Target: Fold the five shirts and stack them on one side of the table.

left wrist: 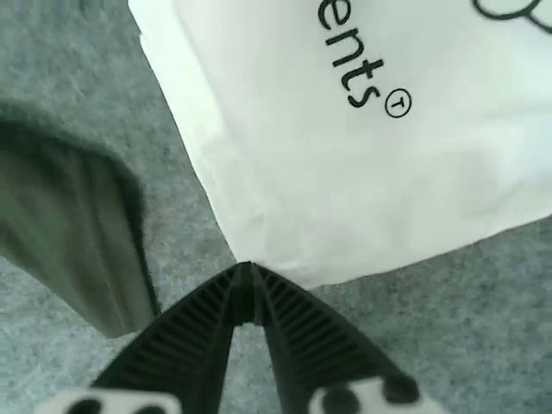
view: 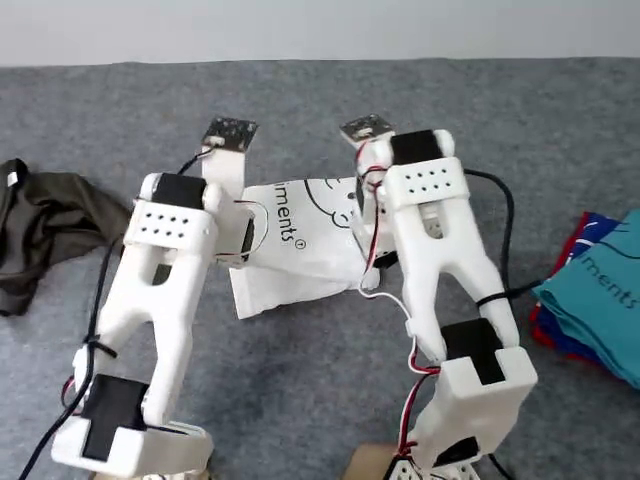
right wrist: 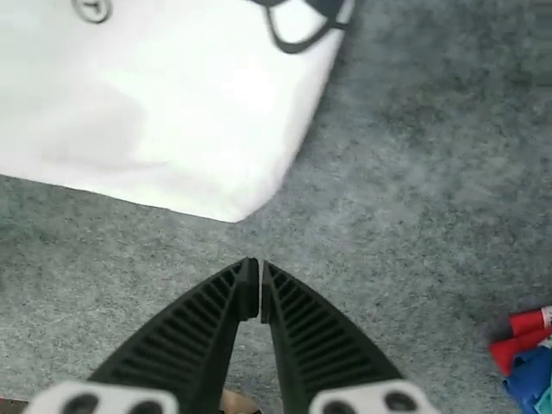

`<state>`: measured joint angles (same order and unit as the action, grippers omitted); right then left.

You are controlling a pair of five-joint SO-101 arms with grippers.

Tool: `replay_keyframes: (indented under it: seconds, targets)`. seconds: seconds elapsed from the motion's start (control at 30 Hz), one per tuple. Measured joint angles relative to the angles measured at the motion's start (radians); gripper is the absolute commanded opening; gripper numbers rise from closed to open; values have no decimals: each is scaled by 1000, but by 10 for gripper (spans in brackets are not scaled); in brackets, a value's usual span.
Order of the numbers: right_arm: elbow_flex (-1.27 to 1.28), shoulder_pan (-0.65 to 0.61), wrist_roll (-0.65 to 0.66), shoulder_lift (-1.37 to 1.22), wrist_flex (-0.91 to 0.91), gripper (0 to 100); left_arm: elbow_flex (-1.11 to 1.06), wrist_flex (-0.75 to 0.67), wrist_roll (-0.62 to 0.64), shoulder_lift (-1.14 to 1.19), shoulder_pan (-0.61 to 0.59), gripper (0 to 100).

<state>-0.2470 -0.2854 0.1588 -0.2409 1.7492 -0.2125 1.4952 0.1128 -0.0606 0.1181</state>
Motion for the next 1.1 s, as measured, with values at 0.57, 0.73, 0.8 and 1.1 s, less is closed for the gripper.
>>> replay_keyframes:
  seconds: [0.57,0.73,0.8,1.1]
  targets:
    - [0,-6,0,0,0,10,-112,2,0,-6,21,205]
    - [0,-6,0,0,3,10,-112,2,0,-6,21,204]
    - [0,-6,0,0,3,10,-112,2,0,-8,21,203]
    - [0,-6,0,0,3,10,14,34,0,-9,-204,16]
